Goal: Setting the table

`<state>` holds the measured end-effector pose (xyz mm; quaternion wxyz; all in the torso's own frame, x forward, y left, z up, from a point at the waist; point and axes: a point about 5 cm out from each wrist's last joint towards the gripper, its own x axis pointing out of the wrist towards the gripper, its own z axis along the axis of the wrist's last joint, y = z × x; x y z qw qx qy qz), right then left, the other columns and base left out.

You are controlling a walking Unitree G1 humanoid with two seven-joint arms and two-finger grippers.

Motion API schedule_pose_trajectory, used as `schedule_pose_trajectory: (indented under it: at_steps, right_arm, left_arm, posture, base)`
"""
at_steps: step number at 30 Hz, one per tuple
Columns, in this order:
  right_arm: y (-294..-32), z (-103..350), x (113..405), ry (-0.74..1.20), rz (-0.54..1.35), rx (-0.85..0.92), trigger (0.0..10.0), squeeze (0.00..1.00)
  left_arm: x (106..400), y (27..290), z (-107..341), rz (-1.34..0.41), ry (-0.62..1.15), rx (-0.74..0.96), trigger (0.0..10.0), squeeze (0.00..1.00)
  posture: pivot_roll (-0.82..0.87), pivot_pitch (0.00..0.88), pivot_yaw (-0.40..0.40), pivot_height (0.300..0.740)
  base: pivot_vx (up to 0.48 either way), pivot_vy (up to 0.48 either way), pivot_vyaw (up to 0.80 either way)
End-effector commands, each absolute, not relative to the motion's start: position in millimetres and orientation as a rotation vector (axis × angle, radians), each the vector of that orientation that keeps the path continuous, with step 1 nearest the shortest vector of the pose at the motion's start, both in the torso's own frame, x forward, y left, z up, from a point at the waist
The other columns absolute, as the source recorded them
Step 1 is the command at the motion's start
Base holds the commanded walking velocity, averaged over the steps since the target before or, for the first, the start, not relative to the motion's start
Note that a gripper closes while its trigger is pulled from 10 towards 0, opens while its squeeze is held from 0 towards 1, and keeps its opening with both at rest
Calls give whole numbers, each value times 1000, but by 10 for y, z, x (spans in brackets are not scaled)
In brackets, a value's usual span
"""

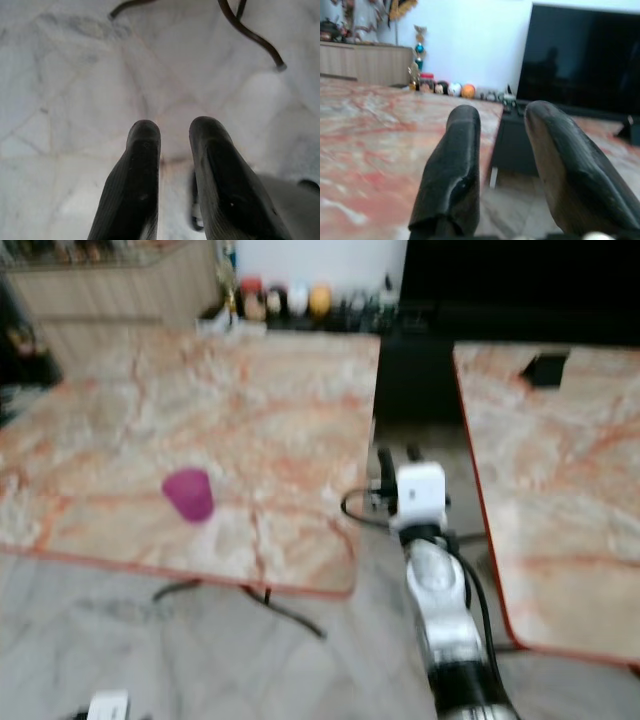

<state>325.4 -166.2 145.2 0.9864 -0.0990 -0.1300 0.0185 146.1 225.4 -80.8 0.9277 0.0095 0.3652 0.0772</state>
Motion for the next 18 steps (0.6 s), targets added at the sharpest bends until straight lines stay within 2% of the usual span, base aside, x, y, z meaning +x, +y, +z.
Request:
schedule_pose_trajectory:
  at_steps: [1, 7, 13, 18]
  right_arm:
    - [-1556, 1479, 3270, -276, 64, -180, 10000, 0]
    - [-1554, 1483, 3282, -279, 63, -180, 10000, 0]
    - [-1643, 1445, 3238, -269, 3, -197, 10000, 0]
    - [-1827, 1359, 3176, -231, -84, -223, 10000, 0]
  left_arm:
    - [1388, 2316, -829, 174, 777, 28, 10000, 0]
    - [1403, 2319, -823, 174, 772, 30, 10000, 0]
    - [1406, 2324, -818, 170, 768, 37, 10000, 0]
    - [1398, 2300, -825, 164, 769, 36, 10000, 0]
  posture:
    - [23, 0, 27, 740]
    - [28, 0, 26, 740]
    - [26, 0, 26, 740]
    - [26, 0, 24, 740]
  base:
    - [0, 405, 0]
    - [0, 398, 0]
    - [0, 0, 0]
    - [0, 0, 0]
